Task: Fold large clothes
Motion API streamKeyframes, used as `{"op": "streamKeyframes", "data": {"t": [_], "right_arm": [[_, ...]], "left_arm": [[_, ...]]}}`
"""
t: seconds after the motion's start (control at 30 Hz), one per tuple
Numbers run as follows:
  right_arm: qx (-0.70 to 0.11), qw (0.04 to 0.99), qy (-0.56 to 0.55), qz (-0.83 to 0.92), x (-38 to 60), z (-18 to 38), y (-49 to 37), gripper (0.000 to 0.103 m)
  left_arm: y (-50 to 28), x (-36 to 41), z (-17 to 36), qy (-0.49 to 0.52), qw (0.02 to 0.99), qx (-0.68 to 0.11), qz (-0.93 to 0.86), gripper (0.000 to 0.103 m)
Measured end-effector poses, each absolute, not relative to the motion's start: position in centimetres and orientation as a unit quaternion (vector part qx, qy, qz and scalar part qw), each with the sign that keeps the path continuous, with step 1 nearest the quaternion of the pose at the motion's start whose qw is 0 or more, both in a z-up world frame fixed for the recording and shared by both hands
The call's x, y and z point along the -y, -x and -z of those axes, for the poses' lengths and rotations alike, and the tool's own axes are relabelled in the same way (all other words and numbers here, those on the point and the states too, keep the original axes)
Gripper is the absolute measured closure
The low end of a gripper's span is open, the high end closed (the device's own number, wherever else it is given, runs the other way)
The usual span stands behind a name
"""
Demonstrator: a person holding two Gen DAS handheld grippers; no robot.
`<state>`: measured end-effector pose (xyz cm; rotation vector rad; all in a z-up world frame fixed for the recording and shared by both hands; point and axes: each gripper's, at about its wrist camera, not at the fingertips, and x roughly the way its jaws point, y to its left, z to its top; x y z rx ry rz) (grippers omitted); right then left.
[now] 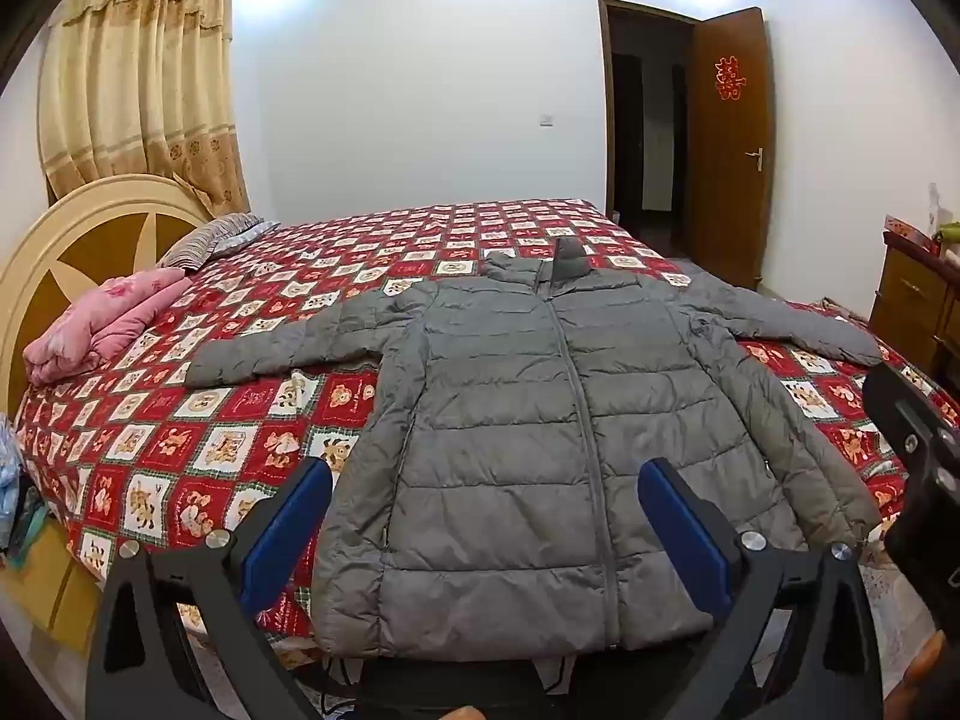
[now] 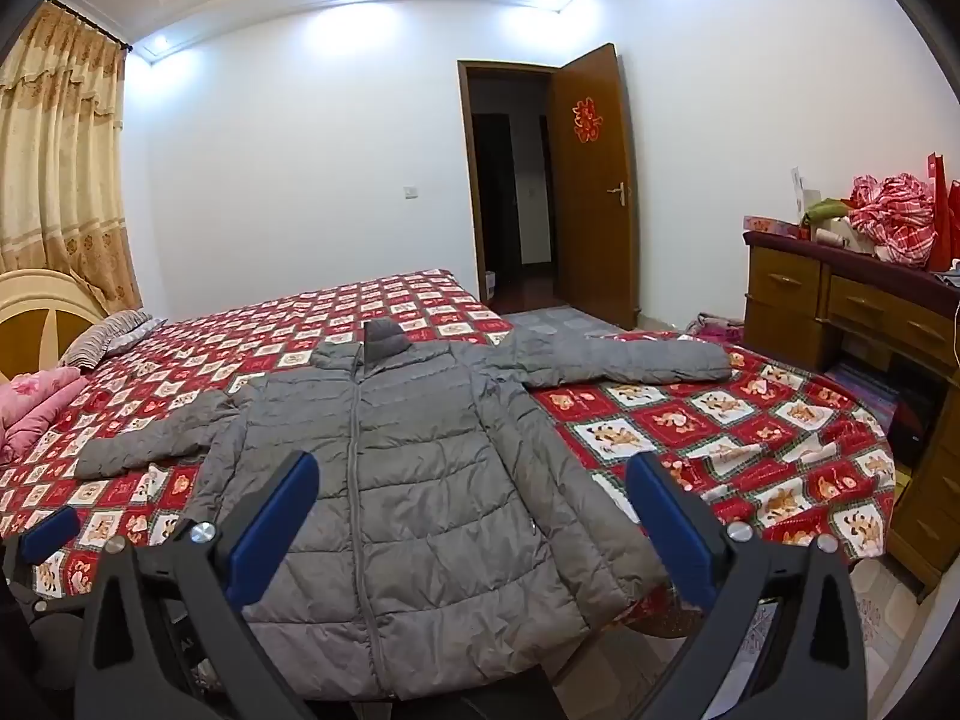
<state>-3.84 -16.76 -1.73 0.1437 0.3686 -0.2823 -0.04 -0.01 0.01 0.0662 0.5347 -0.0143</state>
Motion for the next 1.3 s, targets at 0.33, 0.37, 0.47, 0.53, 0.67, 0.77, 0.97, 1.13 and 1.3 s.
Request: {"op": "streamKeyframes", "data": {"t": [0.33, 0.37, 0.47, 0.53, 0.67, 0.77, 0.97, 1.13, 1.3], "right_arm": [[-0.190, 0.969, -0.072, 0.140, 16.8, 1.8, 3.9, 0.000], [-0.191, 0.969, -0.072, 0.140, 16.9, 1.8, 3.9, 0.000], [-0.193, 0.969, -0.073, 0.139, 16.7, 1.8, 3.7, 0.000], [-0.194, 0.968, -0.074, 0.139, 16.7, 1.8, 3.6, 0.000], [-0.195, 0.968, -0.073, 0.139, 16.8, 1.9, 3.5, 0.000], [-0.195, 0.968, -0.074, 0.138, 16.8, 1.9, 3.6, 0.000], [-0.196, 0.968, -0.075, 0.138, 16.8, 2.0, 3.6, 0.000], [-0.196, 0.968, -0.076, 0.138, 16.8, 2.0, 3.6, 0.000], [-0.197, 0.968, -0.076, 0.137, 16.8, 2.0, 3.5, 0.000]], "left_arm": [[-0.3, 0.3, 0.1, -0.017, 0.958, -0.286, 0.021, 0.001], [-0.3, 0.4, 0.1, -0.017, 0.958, -0.287, 0.021, 0.001], [-0.3, 0.0, 0.4, -0.015, 0.957, -0.288, 0.026, 0.001], [-0.3, 0.1, 0.5, -0.017, 0.957, -0.290, 0.026, 0.001], [-0.2, -0.3, 0.5, -0.014, 0.956, -0.291, 0.027, 0.001], [-0.1, -0.3, 0.5, -0.015, 0.957, -0.290, 0.028, 0.001], [-0.2, -0.4, 0.7, -0.017, 0.957, -0.289, 0.029, 0.001], [-0.1, -0.2, 0.7, -0.017, 0.957, -0.289, 0.029, 0.001], [-0.1, -0.1, 0.6, -0.020, 0.957, -0.289, 0.030, 0.001]]}}
